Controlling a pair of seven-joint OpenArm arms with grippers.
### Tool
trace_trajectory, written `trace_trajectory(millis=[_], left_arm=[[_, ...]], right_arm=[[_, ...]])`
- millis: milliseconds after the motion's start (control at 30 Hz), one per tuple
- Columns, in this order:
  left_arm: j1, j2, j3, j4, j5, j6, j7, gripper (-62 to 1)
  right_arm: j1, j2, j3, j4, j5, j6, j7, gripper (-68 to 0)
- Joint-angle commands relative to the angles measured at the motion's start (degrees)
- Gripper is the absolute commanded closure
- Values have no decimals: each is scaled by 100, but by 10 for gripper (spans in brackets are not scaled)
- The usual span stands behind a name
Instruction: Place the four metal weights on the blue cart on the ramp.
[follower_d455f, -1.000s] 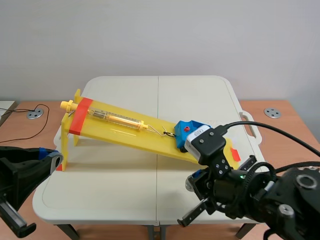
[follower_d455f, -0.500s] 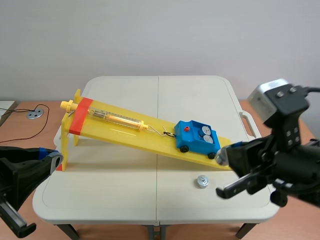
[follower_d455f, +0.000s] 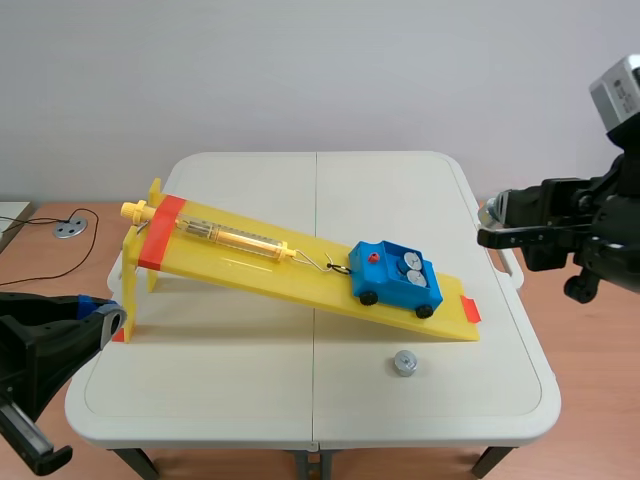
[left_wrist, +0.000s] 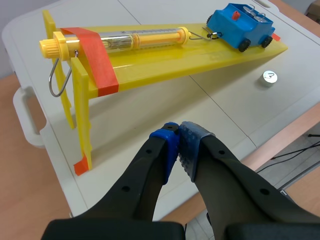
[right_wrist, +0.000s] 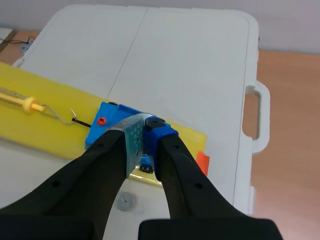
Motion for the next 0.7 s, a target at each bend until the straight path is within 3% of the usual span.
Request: trace_trajectory(millis=[0, 667], left_arm=[[-111, 13, -74, 374, -442, -144, -610, -29], [-111, 13, -74, 374, -442, -144, -608, -29]], right_arm=[[632, -20, -184, -48, 450, -74, 708, -6], [2391, -789, -612, -2223, 466, -31, 682, -6]])
